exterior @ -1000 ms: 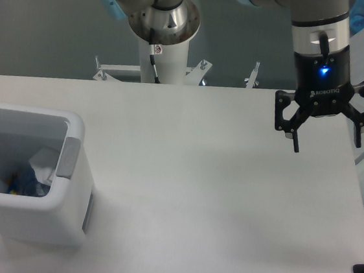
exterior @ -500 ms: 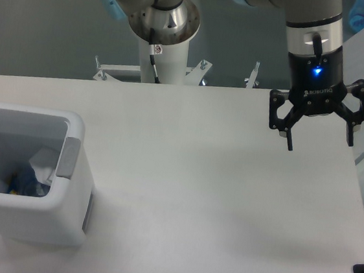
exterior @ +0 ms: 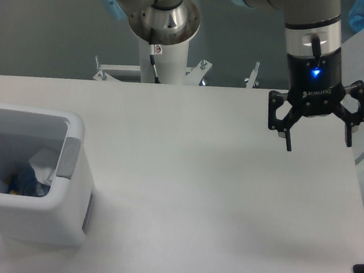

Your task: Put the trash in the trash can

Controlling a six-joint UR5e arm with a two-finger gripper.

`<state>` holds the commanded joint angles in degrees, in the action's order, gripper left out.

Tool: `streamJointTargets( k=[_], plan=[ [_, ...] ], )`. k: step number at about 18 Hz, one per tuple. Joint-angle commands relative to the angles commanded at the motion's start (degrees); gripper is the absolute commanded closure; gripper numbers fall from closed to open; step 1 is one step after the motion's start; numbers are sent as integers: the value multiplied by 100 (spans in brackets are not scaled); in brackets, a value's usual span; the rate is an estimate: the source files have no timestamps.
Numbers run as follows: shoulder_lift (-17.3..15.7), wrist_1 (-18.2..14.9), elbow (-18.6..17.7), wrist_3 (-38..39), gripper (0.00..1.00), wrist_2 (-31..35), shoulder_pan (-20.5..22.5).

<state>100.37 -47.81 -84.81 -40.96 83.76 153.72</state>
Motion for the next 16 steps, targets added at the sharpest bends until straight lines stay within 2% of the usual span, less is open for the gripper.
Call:
streamJointTargets(
  k=[16],
  plan=[
    [-9,9,-79,0,0,0,-18]
  ],
)
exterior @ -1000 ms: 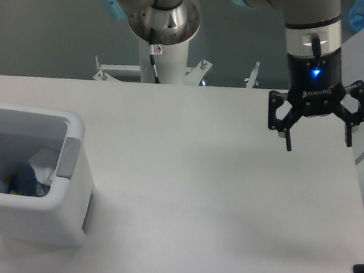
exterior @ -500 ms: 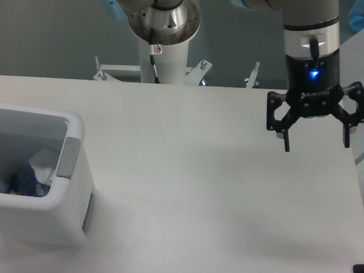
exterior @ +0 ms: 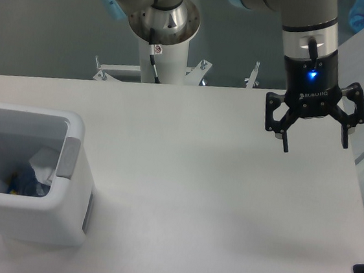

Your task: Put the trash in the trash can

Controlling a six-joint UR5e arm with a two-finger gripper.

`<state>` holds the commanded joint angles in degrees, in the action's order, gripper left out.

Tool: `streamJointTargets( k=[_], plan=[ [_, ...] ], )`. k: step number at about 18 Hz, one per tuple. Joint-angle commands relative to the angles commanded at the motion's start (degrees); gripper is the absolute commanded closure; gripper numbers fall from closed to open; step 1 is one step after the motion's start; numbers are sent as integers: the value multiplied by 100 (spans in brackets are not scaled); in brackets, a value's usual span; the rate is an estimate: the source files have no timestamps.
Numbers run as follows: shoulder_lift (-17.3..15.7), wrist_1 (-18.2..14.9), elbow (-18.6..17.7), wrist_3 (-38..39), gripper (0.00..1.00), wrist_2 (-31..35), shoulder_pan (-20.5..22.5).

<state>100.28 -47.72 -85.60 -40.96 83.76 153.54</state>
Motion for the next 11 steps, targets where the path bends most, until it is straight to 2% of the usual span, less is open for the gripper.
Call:
streamJointTargets(
  k=[11],
  plan=[
    [35,9,0,0,0,-44,-26]
  ],
)
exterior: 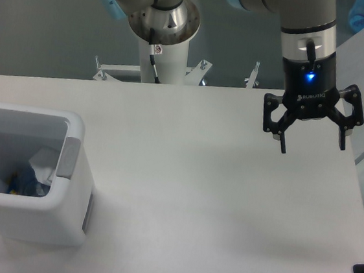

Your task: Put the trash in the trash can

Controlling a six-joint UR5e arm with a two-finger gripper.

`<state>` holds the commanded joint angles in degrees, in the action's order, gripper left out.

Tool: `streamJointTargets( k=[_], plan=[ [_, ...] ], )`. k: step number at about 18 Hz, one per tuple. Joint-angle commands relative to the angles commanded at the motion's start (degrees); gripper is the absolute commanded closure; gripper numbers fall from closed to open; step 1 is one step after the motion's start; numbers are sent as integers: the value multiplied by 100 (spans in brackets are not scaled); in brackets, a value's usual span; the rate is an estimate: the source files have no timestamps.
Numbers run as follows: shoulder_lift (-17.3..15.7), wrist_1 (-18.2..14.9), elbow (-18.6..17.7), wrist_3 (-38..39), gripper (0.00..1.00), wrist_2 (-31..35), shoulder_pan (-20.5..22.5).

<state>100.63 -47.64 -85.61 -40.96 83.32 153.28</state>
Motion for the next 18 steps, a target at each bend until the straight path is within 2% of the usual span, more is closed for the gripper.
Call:
streamJointTargets(
  k=[18],
  plan=[
    [9,-9,-44,-70,0,0,-53]
  ],
)
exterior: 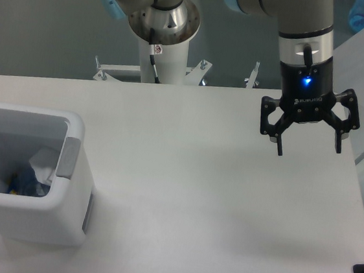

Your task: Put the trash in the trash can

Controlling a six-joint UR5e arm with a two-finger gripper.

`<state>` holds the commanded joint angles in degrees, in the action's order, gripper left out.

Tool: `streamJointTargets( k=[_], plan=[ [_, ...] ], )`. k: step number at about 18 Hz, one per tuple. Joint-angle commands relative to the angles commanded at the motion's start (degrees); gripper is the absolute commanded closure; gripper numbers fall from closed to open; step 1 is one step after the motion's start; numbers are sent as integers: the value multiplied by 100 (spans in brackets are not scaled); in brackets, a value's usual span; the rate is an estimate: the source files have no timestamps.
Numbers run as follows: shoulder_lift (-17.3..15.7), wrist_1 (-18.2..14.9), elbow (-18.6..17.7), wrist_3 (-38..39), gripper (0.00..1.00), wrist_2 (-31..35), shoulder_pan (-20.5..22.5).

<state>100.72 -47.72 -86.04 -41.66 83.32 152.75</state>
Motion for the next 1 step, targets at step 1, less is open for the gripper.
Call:
streamJointTargets(
  k=[1],
  plan=[
    [0,0,0,0,0,0,-35]
  ],
)
